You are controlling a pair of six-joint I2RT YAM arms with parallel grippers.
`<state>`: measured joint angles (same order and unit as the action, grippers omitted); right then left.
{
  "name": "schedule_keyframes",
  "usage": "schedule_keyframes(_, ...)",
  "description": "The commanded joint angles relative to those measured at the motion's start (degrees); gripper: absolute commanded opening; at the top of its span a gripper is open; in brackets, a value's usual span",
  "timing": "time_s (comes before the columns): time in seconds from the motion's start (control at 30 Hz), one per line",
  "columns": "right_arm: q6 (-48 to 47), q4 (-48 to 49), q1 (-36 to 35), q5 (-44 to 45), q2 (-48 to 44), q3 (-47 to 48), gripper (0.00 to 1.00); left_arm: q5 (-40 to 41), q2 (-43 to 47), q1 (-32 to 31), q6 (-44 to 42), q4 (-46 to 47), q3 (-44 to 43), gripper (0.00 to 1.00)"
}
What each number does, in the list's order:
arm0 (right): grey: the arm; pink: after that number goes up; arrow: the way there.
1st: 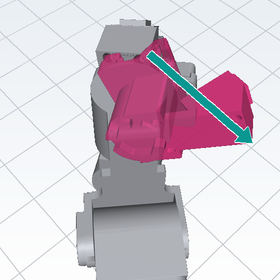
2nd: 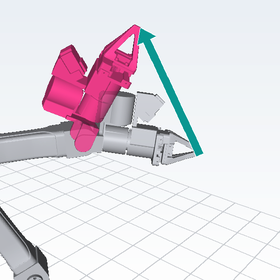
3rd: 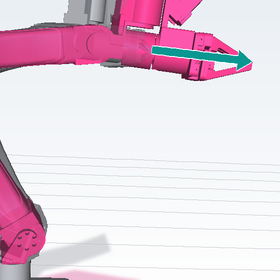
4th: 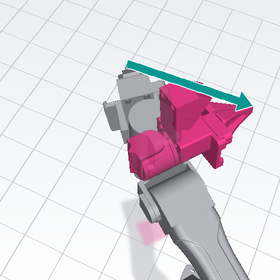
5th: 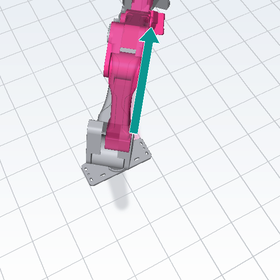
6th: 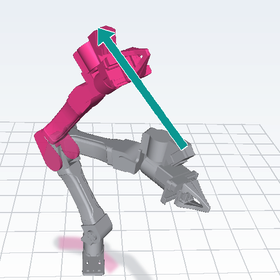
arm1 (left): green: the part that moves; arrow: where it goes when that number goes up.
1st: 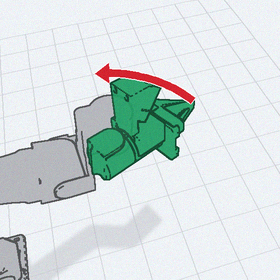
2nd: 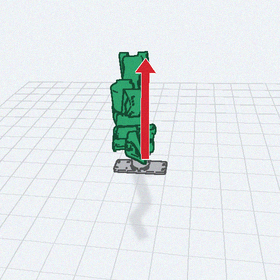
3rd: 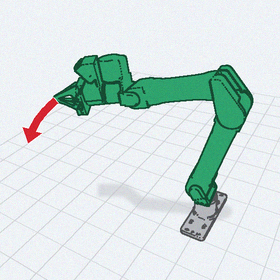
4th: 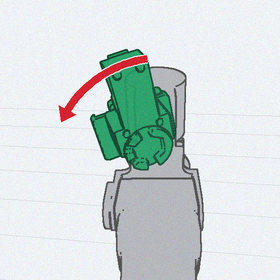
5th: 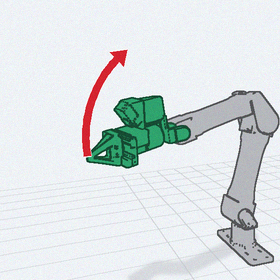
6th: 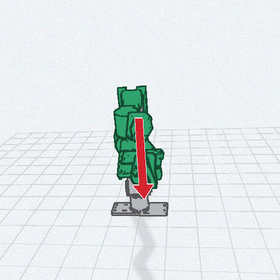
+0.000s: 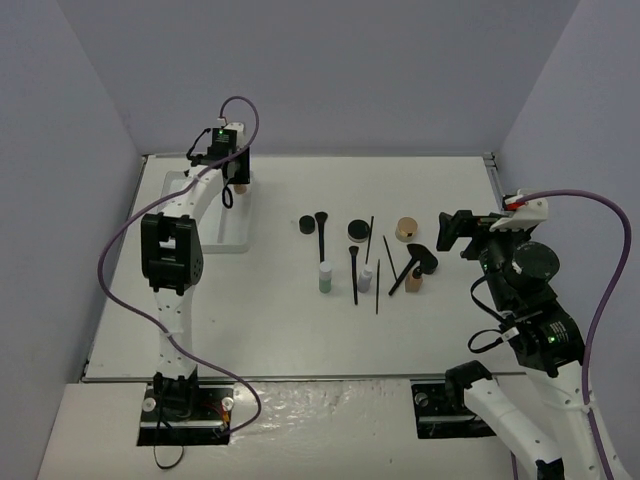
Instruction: Organize the makeup
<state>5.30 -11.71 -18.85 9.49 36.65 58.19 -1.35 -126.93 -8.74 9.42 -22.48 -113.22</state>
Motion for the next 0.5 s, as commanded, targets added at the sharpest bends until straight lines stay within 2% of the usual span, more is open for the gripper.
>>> schedule_keyframes(0.0, 2.09, 1.60, -0.40, -0.40, -0.07, 0.88, 1.00, -2.42, 0.22, 2.42, -1.05, 3.34, -7.83, 0.00)
schedule_keyframes(0.47, 3.38, 0.10, -0.40, 0.43, 1.08, 1.75, 1.00, -6.31, -4.42, 3.91, -0.10, 7.96, -8.77, 0.00)
